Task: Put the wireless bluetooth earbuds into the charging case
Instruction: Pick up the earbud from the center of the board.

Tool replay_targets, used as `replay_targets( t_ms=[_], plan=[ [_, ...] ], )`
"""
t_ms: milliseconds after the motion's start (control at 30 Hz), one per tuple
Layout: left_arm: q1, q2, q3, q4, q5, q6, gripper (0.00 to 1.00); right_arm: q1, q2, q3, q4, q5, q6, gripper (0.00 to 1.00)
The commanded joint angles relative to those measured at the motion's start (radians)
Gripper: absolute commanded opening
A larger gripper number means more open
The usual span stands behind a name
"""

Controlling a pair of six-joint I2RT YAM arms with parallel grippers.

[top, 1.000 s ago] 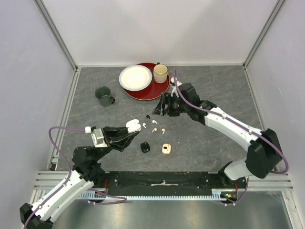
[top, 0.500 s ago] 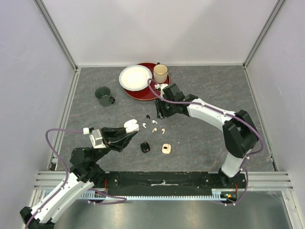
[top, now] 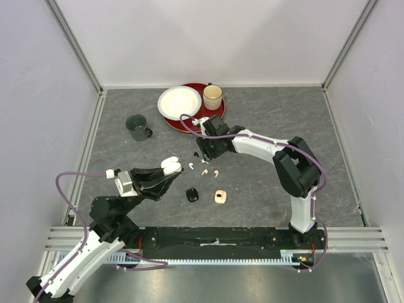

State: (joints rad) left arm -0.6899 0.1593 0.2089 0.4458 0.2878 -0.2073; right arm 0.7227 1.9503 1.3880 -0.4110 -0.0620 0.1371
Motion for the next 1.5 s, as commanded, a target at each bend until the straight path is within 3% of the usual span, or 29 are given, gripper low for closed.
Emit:
replay_targets(
  t_ms=[0, 667, 1000, 1300, 1467],
  plan=[
    [-0.002, -0.03, 0.038, -0.001, -0.056, -0.003, 0.02, 0.015, 0.025, 0.057, 0.005, 0.004, -0.039, 0.53],
    [-0.002, -0.07, 0.024, -0.035, -0.078, -0.003, 0.02, 0.043, 0.105, 0.097, 0.009, 0.011, -0.088, 0.51],
    [-0.002, -0.081, 0.021, -0.05, -0.088, -0.001, 0.02, 0.049, 0.127, 0.103, 0.005, 0.021, -0.09, 0.41],
    [-0.002, -0.095, 0.017, -0.062, -0.101, -0.004, 0.02, 0.047, 0.133, 0.091, 0.001, 0.056, -0.033, 0.25],
    [-0.002, -0.098, 0.017, -0.068, -0.107, -0.003, 0.02, 0.049, 0.111, 0.06, -0.017, 0.195, 0.085, 0.22]
  ],
)
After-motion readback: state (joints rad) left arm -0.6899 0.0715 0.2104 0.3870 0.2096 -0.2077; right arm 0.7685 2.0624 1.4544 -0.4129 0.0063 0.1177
